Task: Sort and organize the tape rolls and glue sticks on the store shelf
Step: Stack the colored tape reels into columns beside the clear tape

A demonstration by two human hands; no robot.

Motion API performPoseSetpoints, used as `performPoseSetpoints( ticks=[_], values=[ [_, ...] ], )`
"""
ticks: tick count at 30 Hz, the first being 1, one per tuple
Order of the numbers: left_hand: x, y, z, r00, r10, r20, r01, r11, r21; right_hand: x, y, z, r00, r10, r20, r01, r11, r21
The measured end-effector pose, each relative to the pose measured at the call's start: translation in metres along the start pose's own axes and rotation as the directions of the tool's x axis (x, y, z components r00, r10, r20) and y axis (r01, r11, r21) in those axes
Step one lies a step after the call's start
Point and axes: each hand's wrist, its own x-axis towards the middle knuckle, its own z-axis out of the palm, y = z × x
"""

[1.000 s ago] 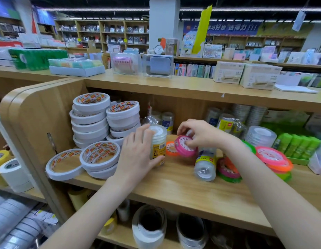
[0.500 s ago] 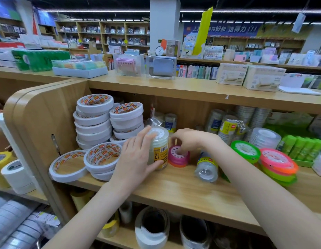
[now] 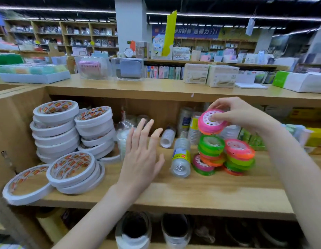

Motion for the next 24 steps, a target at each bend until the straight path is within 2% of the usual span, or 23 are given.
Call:
performPoseSetpoints(
  ticks=[3,7,10,11,14,17,20,22,24],
  values=[
    [0.013,0.025,0.012,0.999,0.032,0.023,-0.025,0.967,-0.254,-0.015,0.019,-0.026,0.993,0.077,-0.088,-0.079,0.997,-0.021],
    [0.025,0.053,0.029,0.99,0.1,0.102,-0.051,0.914,-0.403,-0.03,0.043,-0.037,0.982,0.15,-0.117,-0.153,0.988,-0.018],
    [0.031,0.069,0.04,0.973,0.171,0.156,-0.085,0.891,-0.447,-0.035,0.062,-0.028,0.985,0.123,-0.117,-0.141,0.976,-0.167],
    [0.031,0.072,0.043,0.969,0.18,0.168,-0.088,0.889,-0.45,-0.037,0.068,-0.026,0.982,0.107,-0.154,-0.131,0.978,-0.161],
    [0.031,0.077,0.049,0.967,0.182,0.181,-0.083,0.889,-0.45,-0.046,0.08,-0.025,0.958,0.115,-0.262,-0.119,0.993,0.0],
    [0.031,0.075,0.05,0.969,0.173,0.178,-0.075,0.886,-0.457,-0.051,0.086,-0.025,0.965,0.121,-0.232,-0.108,0.992,0.067],
    [0.031,0.07,0.041,0.982,0.15,0.119,-0.078,0.882,-0.465,-0.051,0.077,-0.026,0.949,-0.014,-0.314,-0.033,0.989,-0.143],
    [0.032,0.061,0.033,0.993,0.103,0.059,-0.065,0.888,-0.454,-0.046,0.062,-0.025,0.927,-0.137,-0.349,0.068,0.977,-0.204],
    [0.031,0.046,0.025,0.999,0.045,0.013,-0.036,0.913,-0.406,-0.041,0.042,-0.018,0.946,-0.231,-0.229,0.187,0.963,-0.196]
  ],
)
